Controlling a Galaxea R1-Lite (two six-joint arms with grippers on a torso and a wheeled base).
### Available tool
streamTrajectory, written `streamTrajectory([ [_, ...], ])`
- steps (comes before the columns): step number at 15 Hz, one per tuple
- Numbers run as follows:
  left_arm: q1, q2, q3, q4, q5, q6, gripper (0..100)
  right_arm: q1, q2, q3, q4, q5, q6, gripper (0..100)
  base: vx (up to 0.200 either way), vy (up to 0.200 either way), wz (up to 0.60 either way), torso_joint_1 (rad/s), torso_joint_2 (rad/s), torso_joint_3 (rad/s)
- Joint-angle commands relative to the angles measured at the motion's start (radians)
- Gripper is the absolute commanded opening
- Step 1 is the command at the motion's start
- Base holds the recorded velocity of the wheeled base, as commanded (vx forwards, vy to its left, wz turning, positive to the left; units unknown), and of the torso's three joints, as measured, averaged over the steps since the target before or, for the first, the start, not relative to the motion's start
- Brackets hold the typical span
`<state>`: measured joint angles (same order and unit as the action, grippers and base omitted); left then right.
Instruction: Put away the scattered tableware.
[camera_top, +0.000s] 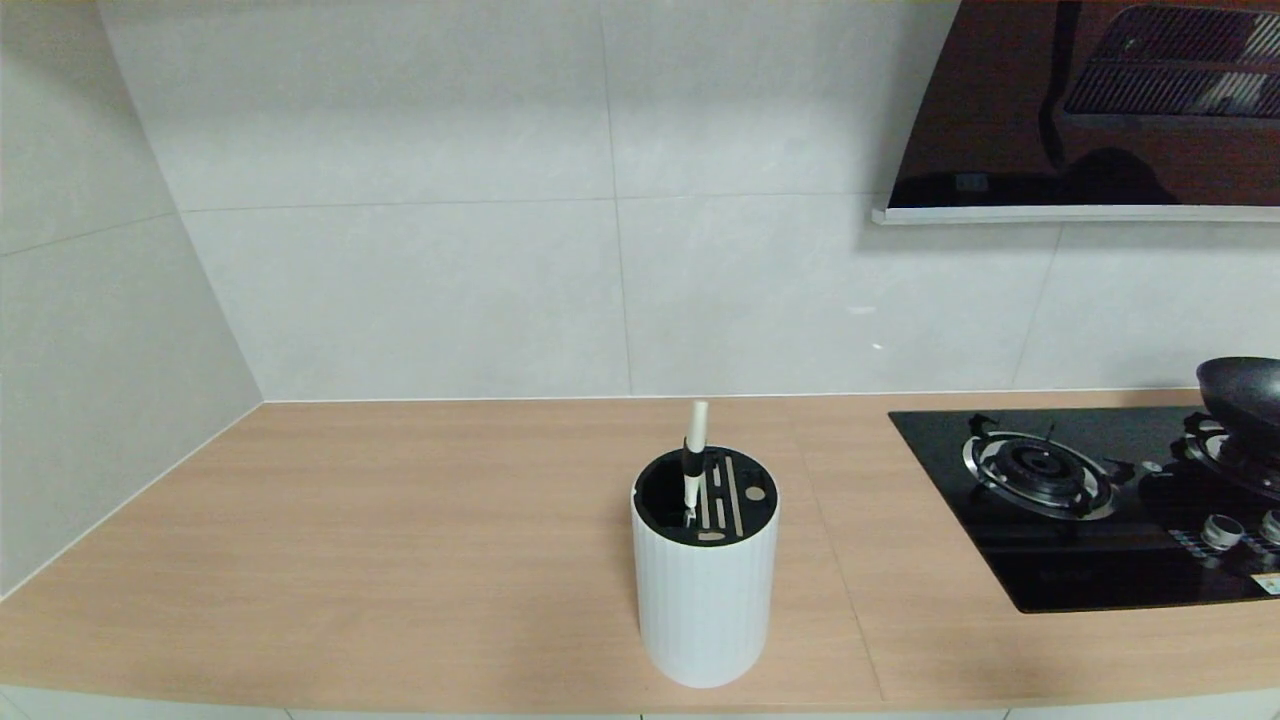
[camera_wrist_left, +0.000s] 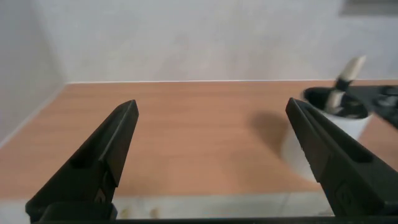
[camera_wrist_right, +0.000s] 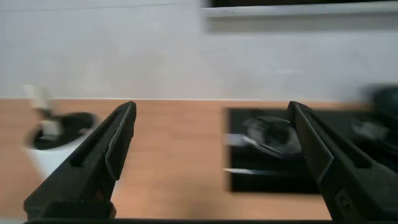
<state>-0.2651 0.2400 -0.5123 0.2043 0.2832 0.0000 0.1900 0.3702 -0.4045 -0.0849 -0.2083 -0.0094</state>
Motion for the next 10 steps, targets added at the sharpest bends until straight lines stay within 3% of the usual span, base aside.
streamTrajectory([
  [1,0.092,-0.143,0.002,0.029,0.017,0.021,100,-0.092,-0.254,-0.011,0.120,0.056,-0.023,100,0.000,0.000,0.00,0.000,0.00,0.000],
  [3,0.147,-0.143,-0.012,0.004,0.039,0.020,100,-0.164,-0.310,-0.007,0.142,0.073,-0.055,100,0.000,0.000,0.00,0.000,0.00,0.000],
  [4,0.195,-0.148,-0.012,0.001,0.036,0.021,100,-0.182,-0.347,0.006,0.157,0.096,-0.055,100,0.000,0.000,0.00,0.000,0.00,0.000],
  [6,0.237,-0.182,0.002,0.006,0.007,0.026,100,-0.190,-0.370,0.039,0.182,0.101,-0.052,100,0.000,0.000,0.00,0.000,0.00,0.000],
  [8,0.262,-0.238,0.121,0.035,-0.098,0.026,100,-0.190,-0.370,0.124,0.142,0.109,-0.035,100,0.000,0.000,0.00,0.000,0.00,0.000],
  [10,0.262,-0.238,0.298,-0.031,-0.119,0.028,100,-0.190,-0.370,0.265,0.066,0.165,-0.040,100,0.000,0.000,0.00,0.000,0.00,0.000],
])
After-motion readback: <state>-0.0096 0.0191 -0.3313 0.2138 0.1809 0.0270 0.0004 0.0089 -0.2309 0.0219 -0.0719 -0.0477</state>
